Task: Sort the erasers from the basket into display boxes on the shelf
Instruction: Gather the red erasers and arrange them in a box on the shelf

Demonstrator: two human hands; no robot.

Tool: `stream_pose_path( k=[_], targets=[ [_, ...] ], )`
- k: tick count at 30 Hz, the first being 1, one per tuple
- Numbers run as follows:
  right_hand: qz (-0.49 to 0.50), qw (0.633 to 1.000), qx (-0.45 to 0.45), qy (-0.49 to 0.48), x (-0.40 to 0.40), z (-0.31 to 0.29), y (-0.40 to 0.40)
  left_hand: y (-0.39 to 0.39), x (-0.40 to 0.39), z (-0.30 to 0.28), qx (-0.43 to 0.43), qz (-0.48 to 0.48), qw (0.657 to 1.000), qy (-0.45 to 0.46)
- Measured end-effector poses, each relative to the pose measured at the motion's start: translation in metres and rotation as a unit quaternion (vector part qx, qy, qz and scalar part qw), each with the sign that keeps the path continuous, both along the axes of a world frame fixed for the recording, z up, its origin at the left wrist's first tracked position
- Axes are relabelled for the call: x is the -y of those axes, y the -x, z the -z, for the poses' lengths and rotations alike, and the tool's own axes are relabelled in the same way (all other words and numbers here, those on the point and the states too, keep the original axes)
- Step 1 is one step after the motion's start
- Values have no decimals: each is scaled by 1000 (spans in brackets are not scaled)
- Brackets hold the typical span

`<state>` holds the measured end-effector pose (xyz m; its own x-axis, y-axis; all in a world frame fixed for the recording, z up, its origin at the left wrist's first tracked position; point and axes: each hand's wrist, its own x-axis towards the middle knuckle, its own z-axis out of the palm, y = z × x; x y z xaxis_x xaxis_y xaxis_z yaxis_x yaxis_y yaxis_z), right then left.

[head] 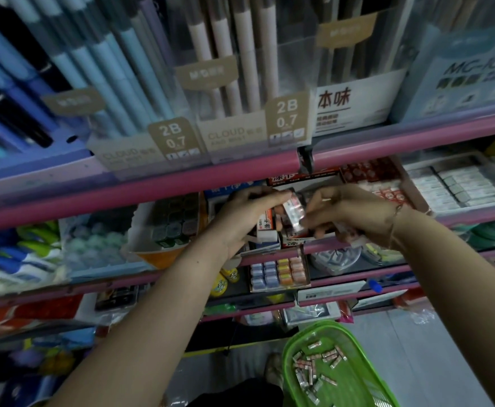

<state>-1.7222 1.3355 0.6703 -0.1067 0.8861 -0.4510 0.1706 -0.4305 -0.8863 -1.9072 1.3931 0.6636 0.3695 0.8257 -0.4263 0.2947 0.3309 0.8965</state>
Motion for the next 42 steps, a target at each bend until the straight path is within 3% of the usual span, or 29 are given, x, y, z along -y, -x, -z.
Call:
stream_pose_path(
  k=[4,8,11,14,19,23,31,36,38,39,40,41,42],
  targets=[
    [1,999,38,-31,-6,-1,11,-5,-1,-2,-69,109,989,-70],
    [85,995,33,-37,-16,3,10,-12,-11,1,-134,71,984,-89],
    [220,975,19,-25,-28,14,5,-8,-18,5,-228,116,952,-171],
    [276,960,15,-37,-38,27,7,-7,-15,7,-307,197,909,-204],
    [155,952,257,-49,-46,47,14,-8,-12,10,-325,214,896,-213],
    [81,908,402,-87,-50,46,20,-7,-6,16,-298,184,908,-230],
    [-21,871,477,-117,-49,47,15,-7,1,21,-259,163,917,-256],
    [-82,869,476,-112,-50,43,12,-19,-11,10,-342,229,891,-190],
    [-64,878,463,-107,-48,39,11,-21,-13,7,-362,238,880,-192],
    [-10,898,427,-103,-46,37,9,-20,-12,5,-363,232,881,-197],
    [78,934,338,-83,-43,32,7,-19,-11,4,-356,213,887,-203],
    [175,968,173,-48,-39,27,5,-17,-9,2,-338,184,898,-212],
    [253,966,-44,-17,-34,19,5,-16,-8,0,-308,151,913,-221]
  ],
)
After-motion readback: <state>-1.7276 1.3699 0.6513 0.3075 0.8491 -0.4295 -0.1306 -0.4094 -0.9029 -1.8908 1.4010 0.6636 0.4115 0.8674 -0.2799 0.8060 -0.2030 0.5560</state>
